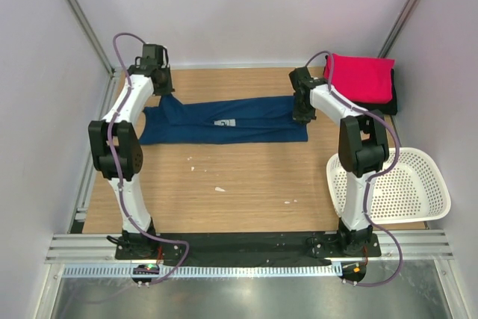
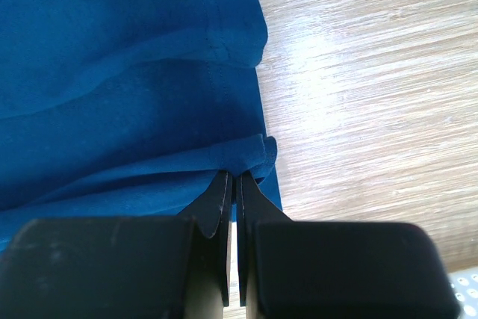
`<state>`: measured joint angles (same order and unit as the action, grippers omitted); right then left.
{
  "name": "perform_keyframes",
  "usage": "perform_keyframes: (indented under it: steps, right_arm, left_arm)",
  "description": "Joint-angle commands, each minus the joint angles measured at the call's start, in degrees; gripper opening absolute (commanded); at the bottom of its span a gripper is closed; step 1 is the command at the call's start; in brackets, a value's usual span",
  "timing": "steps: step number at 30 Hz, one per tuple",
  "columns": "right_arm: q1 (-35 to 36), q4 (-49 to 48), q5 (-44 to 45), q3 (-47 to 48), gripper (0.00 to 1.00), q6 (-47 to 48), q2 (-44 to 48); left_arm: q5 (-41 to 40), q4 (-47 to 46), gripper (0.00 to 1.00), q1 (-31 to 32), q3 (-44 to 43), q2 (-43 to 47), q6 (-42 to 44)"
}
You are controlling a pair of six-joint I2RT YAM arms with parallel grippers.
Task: Fold and stack the t-shirts
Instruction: Fold the tshirt
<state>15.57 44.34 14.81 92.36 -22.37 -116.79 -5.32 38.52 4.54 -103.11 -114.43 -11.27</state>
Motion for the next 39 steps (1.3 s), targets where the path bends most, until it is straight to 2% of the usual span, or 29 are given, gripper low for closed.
perform_keyframes:
  steps: [1,10,11,13,14,16,17,20,22,23,24,27,28,31,35,39]
  right_arm:
    - [-0.4,-0.1,0.5,2.8,0.02,0.4,-0.3]
    - [-1.2,0.1,0.7,7.0,0.07,0.7,-2.9]
    - [-1.3,0.5,0.6,7.8,0.12,0.7,-3.6]
    - [-1.4,1.4,0.0,10.0,0.22,0.8,-4.1]
    - [-1.4,1.9,-0.2,10.9,0.35,1.0,-4.4]
    - [-1.4,4.0,-1.2,13.2,0.42,1.5,-4.5]
    - [-1.4,4.5,-1.5,13.7,0.51,1.7,-4.1]
    - [-1.4,5.0,-3.1,13.2,0.66,1.0,-0.9]
    - [-1.3,3.2,-6.1,9.6,0.68,0.1,2.4]
    - [-1.3,2.2,-7.2,7.9,0.69,-1.3,3.5]
    - [-1.3,-0.3,-7.9,6.0,0.69,-1.9,4.4]
    - [-1.3,-4.3,-8.7,-0.1,0.65,-4.1,6.2]
    - [-1.2,-5.0,-9.1,-1.7,0.64,-4.3,6.2]
    - [-1.2,-6.5,-8.7,-3.0,0.6,-4.1,5.4]
    - [-1.2,-7.3,-6.1,-2.1,0.51,-2.4,2.7]
    - [-1.2,-8.6,-4.3,-0.6,0.44,-1.5,-0.3]
  left_arm:
    - [-0.1,-2.9,0.0,-0.1,-3.6,-0.6,1.5]
    - [2.2,-2.3,0.0,-0.1,-3.9,-4.1,-0.1]
    - [2.0,-2.3,0.0,-0.1,-3.7,-4.1,0.0]
    - [0.6,-1.9,0.09,0.0,-3.7,-4.0,-0.1]
    - [0.2,-1.2,0.23,-0.1,-3.9,-3.9,-0.2]
    - [-1.2,-0.2,0.39,0.0,-4.4,-3.2,-0.7]
    - [-1.7,1.0,0.57,0.0,-4.7,-2.0,-1.6]
    - [-1.4,4.6,0.73,-0.1,-4.5,0.7,-4.0]
    - [2.2,5.7,0.75,0.0,-1.1,5.2,-8.8]
    - [4.0,4.6,0.82,0.2,0.9,7.0,-10.9]
    - [5.0,3.6,0.83,0.6,6.8,11.1,-14.5]
    - [5.0,-1.2,0.85,4.1,16.1,17.0,-20.1]
    - [4.9,-2.4,0.85,5.1,21.8,20.1,-21.5]
    - [5.0,-7.0,0.85,7.8,31.3,24.8,-27.6]
    - [5.0,-12.1,0.84,7.9,37.7,25.8,-31.1]
    - [4.3,-12.4,0.84,7.8,38.2,23.5,-31.3]
